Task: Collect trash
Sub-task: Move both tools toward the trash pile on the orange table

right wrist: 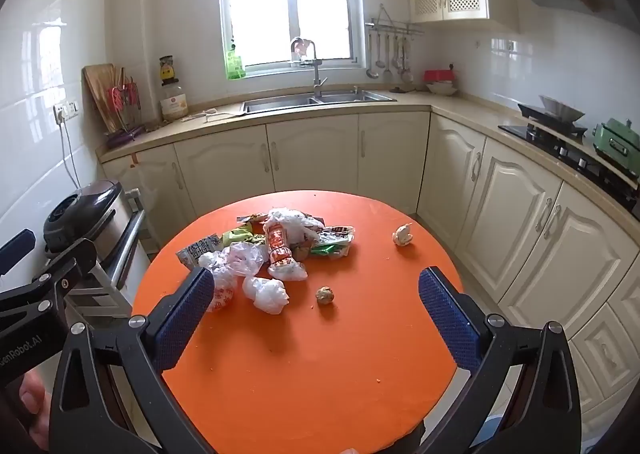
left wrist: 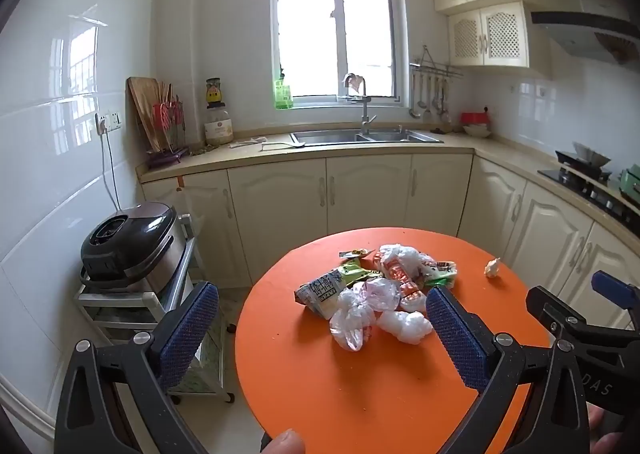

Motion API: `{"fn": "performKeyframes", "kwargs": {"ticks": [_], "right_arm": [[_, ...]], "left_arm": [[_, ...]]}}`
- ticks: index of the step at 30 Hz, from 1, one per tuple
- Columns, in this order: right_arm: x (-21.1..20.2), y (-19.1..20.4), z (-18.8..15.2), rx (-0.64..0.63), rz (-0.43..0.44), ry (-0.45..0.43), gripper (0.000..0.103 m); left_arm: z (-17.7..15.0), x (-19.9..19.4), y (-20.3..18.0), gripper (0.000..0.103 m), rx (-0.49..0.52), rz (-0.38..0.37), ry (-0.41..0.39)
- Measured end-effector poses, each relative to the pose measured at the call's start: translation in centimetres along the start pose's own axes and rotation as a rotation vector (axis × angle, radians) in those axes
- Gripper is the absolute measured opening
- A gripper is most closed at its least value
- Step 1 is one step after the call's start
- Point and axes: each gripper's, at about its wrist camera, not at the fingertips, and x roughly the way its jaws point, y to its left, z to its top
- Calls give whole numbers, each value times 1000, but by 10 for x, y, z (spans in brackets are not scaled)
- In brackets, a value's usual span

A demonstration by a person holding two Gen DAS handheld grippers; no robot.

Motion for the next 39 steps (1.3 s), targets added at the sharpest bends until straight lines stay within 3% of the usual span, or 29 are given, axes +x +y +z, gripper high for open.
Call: {"fn": "performKeyframes", "kwargs": {"ticks": [10, 16, 18, 23, 39], "right_arm": [[27, -1, -5, -26, -20, 54, 103], [62, -24, -18, -6, -22, 154, 103], [73, -26, -23, -7, -23, 179, 103], [95, -26, -28, -19, -22, 220, 103], [167, -25, -28, -81, -24, 298, 103]], "left_arm": [[5, 18, 10, 102, -18, -15, 59], [-11, 62, 15, 102, -27, -13, 142], [-27, 101, 4, 102, -18, -8, 185], [-35, 149, 2, 102, -25, -5, 233], [-66, 270, -23, 102, 7, -13, 288]]}}
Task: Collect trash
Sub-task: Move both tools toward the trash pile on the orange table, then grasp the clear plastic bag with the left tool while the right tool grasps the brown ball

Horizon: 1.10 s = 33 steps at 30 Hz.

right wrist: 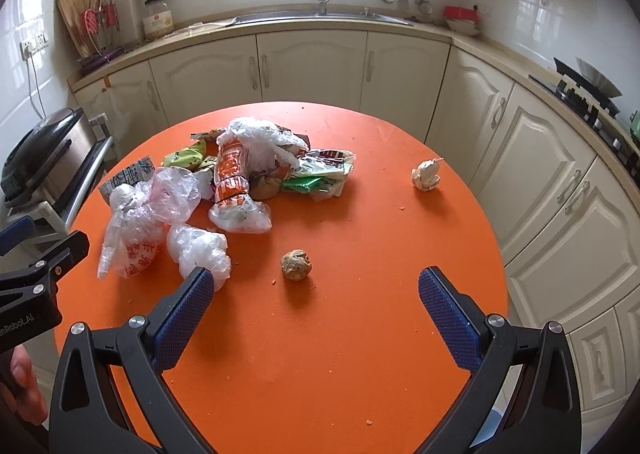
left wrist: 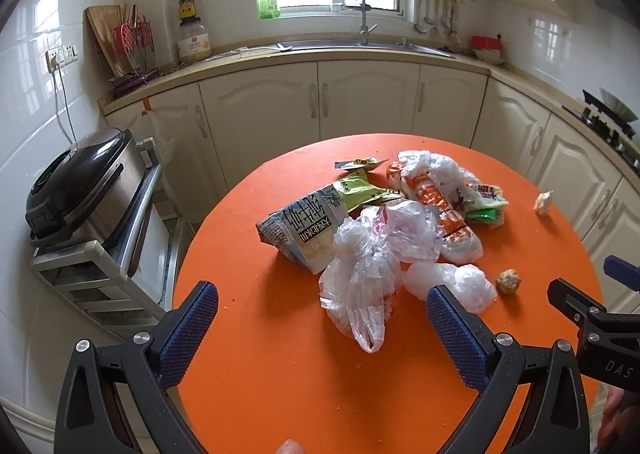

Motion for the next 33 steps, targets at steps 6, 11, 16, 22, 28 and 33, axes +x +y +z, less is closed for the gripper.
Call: {"fn": "performKeyframes", "kwargs": {"ticks": [6, 11, 16, 22, 28, 33], "right_arm": [[42, -8, 2, 6, 3, 75, 92], [65, -9, 2, 6, 25, 107, 86], [80, -7, 2, 8, 54, 132, 72], [87, 4, -1, -22, 73, 133, 49], [83, 8, -3, -34, 111, 120, 24], [67, -5, -9, 25, 141, 97, 24]], "left_arm": [[7, 47, -8, 102, 19, 3, 52], [9, 78, -7, 101, 21, 5, 103], [9, 97, -8, 98, 19, -8, 137], [14, 112, -10, 74, 18, -54, 176], [10, 106, -4, 50, 18, -113, 189], [2, 84, 9, 48, 2, -141, 179]]}}
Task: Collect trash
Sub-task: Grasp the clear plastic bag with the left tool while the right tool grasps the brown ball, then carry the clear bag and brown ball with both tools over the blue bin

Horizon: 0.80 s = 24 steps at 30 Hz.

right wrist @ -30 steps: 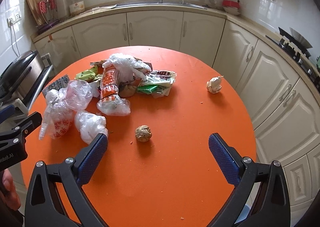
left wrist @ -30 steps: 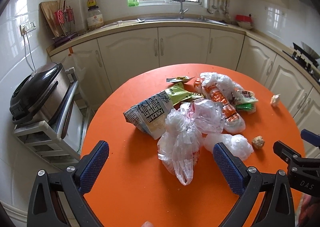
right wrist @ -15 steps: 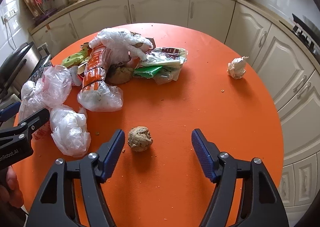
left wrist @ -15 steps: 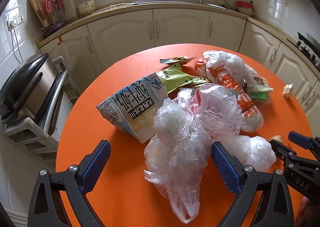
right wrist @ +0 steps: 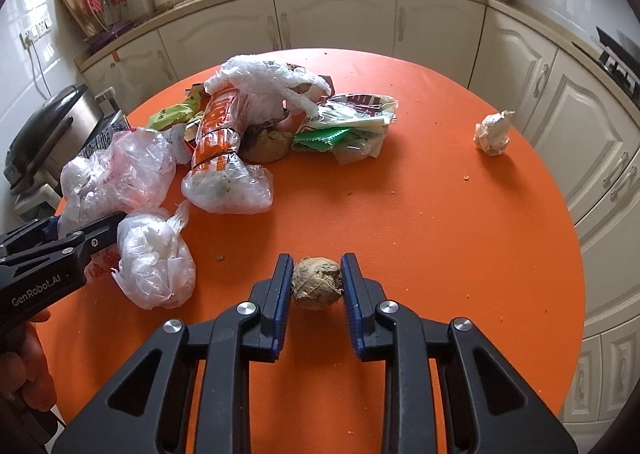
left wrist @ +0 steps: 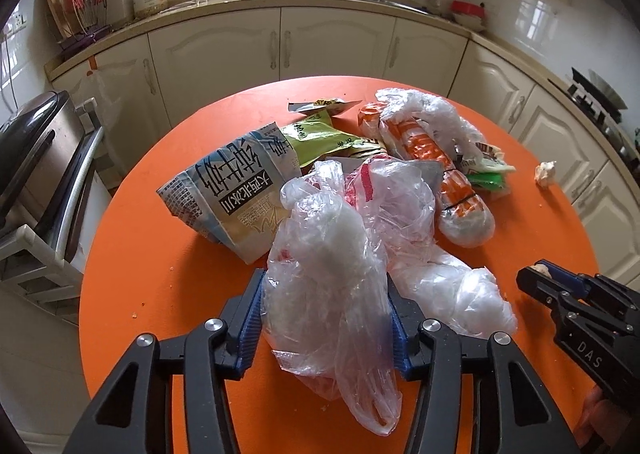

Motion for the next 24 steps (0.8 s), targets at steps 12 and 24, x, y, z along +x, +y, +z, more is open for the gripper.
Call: {"fn": "performKeyframes", "kwargs": {"ticks": [12, 24], "right_arm": [[-70, -19, -25, 72, 69, -112, 24], [-175, -108, -72, 214, 14, -280, 24]], "left_arm": [[-43, -121, -17, 48, 9, 42, -183], [-104, -225, -140, 48, 222, -157, -289]]}}
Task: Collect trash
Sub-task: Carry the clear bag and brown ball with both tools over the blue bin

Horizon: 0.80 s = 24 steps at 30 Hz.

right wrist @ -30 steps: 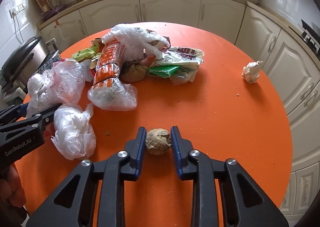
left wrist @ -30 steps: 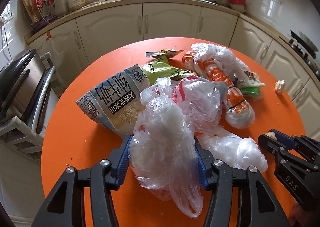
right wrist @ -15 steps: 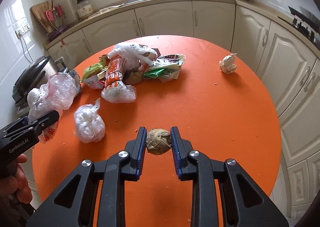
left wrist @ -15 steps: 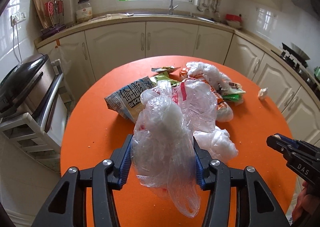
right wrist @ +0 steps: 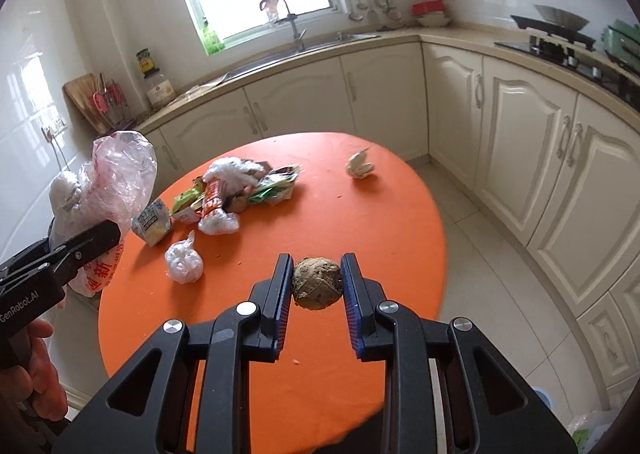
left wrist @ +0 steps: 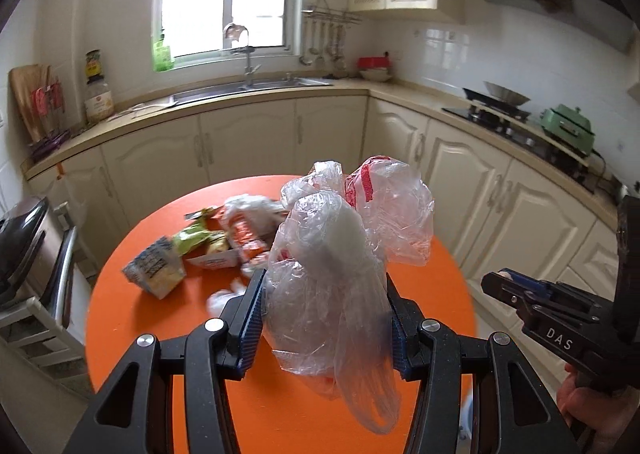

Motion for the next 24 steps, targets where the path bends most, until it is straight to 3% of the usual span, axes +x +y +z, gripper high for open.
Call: {"fn": "performKeyframes", "kwargs": {"ticks": [7, 13, 18, 24], "right_arm": [[-86, -136, -41, 189, -241, -50, 24], [-116, -249, -113, 390, -429, 23, 24], [-106, -322, -180, 532, -504, 124, 24], [-77, -381, -245, 666, -520, 221, 24]], "left_arm": [[-34, 13, -142, 48, 202, -275, 54], [-105, 46, -264, 48, 336, -498, 222], [-179, 79, -331, 48, 439, -583, 377], [-248, 134, -365, 48, 493, -621, 582]]}}
